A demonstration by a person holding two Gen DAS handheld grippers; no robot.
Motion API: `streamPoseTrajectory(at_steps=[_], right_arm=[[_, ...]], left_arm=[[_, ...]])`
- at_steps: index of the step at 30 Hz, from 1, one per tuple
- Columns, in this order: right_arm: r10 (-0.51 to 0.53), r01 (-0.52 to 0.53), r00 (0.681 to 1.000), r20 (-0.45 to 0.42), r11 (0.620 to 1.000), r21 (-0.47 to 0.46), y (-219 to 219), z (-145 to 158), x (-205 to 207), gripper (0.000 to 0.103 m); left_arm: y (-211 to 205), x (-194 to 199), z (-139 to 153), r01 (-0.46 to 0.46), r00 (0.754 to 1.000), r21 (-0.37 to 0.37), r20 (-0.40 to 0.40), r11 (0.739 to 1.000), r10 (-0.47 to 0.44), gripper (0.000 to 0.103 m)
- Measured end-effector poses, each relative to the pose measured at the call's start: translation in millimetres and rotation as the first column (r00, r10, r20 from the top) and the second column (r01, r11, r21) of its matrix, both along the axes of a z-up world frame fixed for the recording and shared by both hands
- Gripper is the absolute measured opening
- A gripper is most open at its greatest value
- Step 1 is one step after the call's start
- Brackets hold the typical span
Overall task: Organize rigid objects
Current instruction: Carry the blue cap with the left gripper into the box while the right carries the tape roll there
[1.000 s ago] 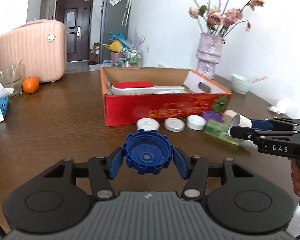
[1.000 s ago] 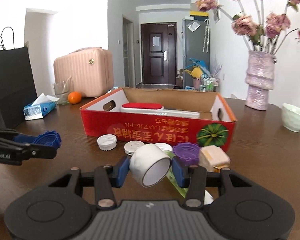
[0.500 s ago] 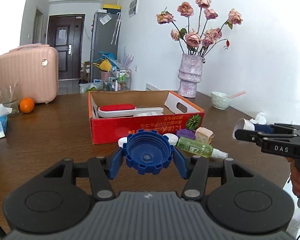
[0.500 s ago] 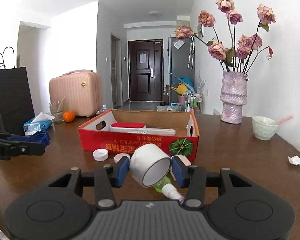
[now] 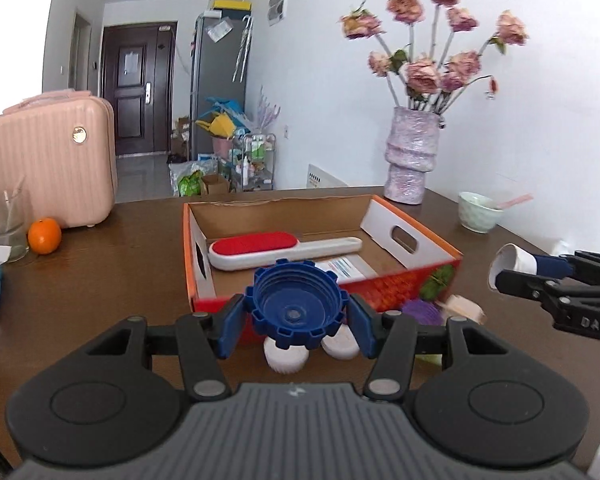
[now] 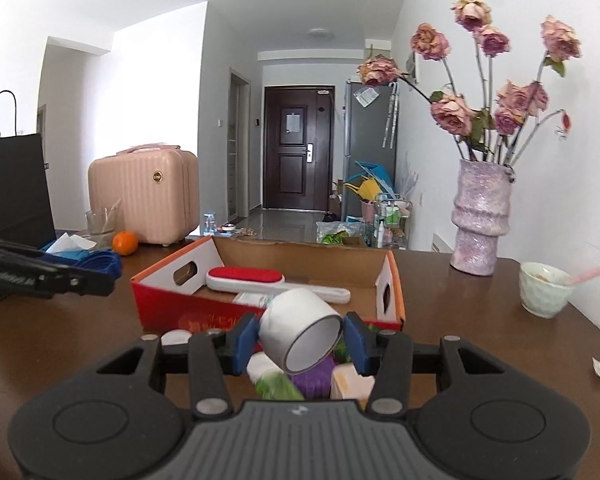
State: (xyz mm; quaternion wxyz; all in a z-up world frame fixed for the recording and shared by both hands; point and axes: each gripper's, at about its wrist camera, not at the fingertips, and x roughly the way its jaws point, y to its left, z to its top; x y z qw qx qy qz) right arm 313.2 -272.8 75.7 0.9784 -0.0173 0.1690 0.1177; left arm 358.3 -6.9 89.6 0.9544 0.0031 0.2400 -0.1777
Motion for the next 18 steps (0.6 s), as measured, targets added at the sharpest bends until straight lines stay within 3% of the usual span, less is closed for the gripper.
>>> streamPoseTrajectory(at_steps=[5,13,18], right_arm=[[0.050,-0.048,0.997,-0.056,0.998,0.042,-3,1,56,0.046],[-0.031,0.034,0.988,-0.153,0.999,0.013,-8,-4,152,0.046],[-0.064,0.058,0.978,-0.200,0.998,-0.036,-3,-26,195,0.047]], left_arm=[[-5,54,-1,-0.017,1.000,0.007,-0.024,1.000,0.017,0.056],[-15,132,-27,-0.062,0.993,0.015,-0.103,0.998,0.063,0.056],[-16,157,-49,-0.082,0.985,0.028,-0.151,0.996,0.085,0.057]])
